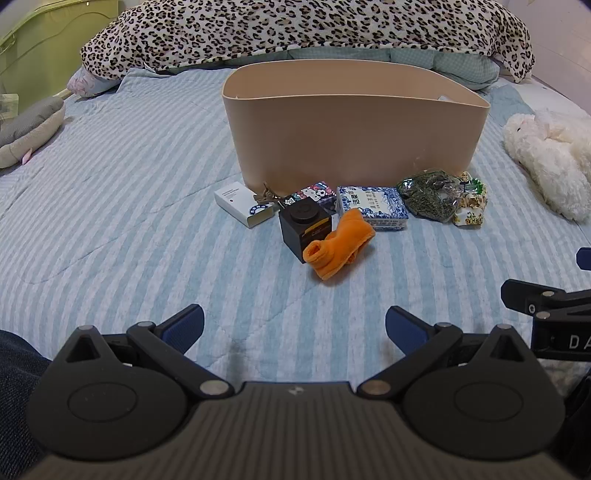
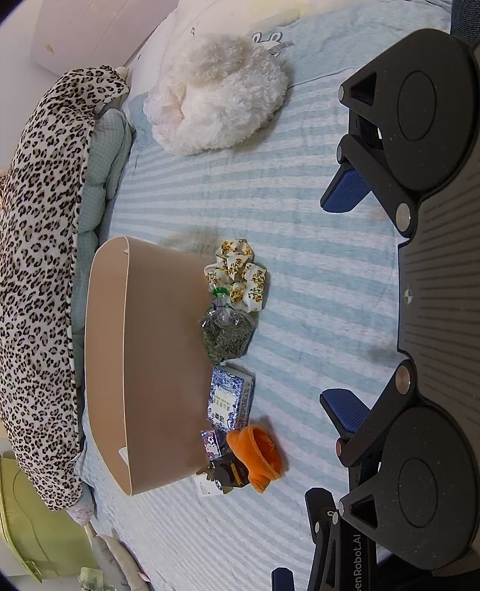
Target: Organize objects
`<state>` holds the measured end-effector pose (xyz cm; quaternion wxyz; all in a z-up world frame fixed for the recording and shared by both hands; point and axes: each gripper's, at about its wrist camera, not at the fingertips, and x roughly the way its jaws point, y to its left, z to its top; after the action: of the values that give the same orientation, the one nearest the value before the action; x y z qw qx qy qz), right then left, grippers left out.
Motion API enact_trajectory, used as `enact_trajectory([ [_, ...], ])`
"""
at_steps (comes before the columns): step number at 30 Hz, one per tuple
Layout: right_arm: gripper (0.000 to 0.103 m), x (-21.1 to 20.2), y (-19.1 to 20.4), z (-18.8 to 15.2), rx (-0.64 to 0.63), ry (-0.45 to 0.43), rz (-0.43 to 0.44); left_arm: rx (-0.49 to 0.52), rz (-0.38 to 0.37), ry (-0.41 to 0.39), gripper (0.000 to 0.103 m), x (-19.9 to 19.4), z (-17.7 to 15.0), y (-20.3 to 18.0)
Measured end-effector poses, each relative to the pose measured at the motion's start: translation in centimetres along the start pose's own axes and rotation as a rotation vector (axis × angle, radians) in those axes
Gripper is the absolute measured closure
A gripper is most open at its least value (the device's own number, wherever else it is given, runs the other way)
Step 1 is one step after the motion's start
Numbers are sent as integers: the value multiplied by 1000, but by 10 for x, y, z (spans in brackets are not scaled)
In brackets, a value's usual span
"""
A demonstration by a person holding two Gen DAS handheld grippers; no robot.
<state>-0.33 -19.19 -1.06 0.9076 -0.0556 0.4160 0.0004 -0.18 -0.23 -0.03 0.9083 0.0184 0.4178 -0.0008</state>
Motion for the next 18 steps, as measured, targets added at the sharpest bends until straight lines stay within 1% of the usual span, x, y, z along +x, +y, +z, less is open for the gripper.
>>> enact_trajectory([
  [18,0,-1,1,2,-6,-1,-5,1,-5,1,0,1,1,2],
])
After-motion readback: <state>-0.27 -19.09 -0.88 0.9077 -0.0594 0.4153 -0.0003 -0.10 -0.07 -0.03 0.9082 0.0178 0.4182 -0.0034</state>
